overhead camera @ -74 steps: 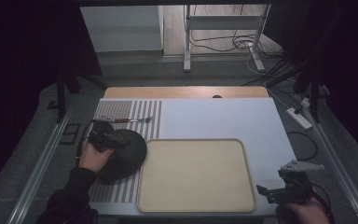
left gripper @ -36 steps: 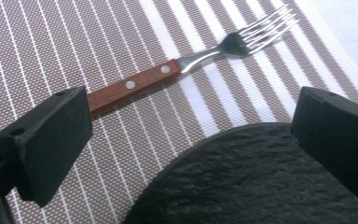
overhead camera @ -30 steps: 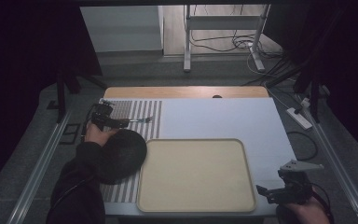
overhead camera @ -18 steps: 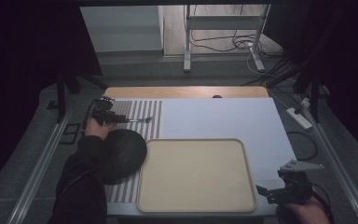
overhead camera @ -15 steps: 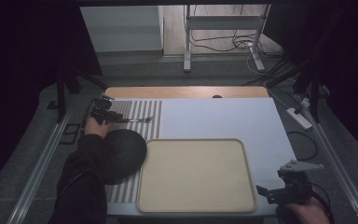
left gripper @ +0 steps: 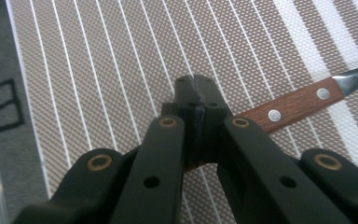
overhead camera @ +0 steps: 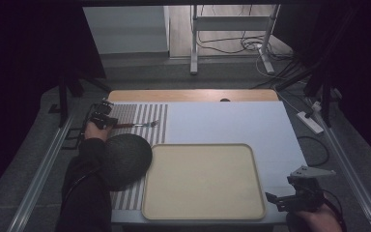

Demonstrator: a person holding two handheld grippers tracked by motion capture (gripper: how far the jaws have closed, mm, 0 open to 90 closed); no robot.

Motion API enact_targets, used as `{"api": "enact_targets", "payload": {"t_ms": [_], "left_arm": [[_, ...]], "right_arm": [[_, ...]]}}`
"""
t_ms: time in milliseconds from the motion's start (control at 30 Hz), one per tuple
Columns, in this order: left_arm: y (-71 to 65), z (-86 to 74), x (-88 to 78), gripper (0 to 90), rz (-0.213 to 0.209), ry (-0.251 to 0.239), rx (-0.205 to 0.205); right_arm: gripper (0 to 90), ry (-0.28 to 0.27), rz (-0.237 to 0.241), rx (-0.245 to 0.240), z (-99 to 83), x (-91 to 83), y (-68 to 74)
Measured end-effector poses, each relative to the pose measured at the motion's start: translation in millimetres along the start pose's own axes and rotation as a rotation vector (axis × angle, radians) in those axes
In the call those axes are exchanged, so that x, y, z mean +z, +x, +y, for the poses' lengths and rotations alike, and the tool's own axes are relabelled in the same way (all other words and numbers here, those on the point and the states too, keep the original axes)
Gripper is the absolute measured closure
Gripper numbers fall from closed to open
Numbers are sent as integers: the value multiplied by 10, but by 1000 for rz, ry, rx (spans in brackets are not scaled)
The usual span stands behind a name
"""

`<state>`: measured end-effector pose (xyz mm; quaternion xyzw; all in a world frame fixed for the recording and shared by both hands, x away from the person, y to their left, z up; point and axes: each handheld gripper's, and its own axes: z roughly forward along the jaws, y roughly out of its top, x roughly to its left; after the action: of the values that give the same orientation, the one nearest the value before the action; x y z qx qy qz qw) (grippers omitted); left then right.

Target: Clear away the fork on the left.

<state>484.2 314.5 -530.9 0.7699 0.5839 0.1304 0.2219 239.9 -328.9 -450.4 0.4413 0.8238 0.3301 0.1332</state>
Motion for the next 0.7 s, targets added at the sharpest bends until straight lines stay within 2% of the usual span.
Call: {"api": "enact_targets", "payload": {"t_ms": [133, 433, 633, 700], "left_arm": [[-47, -49, -58, 892, -18, 39, 37], [-82, -203, -157, 892, -97, 67, 34], [-53, -233, -155, 888, -113, 38, 19], [-54, -231, -154, 827, -107, 26, 12]], "right_arm": [[0, 2, -3, -5, 0, 1, 7], [0, 8, -3, -9, 4, 7, 12], [0, 9, -2, -15, 6, 10, 17], [0, 7, 0, -14, 7, 8, 14]]}}
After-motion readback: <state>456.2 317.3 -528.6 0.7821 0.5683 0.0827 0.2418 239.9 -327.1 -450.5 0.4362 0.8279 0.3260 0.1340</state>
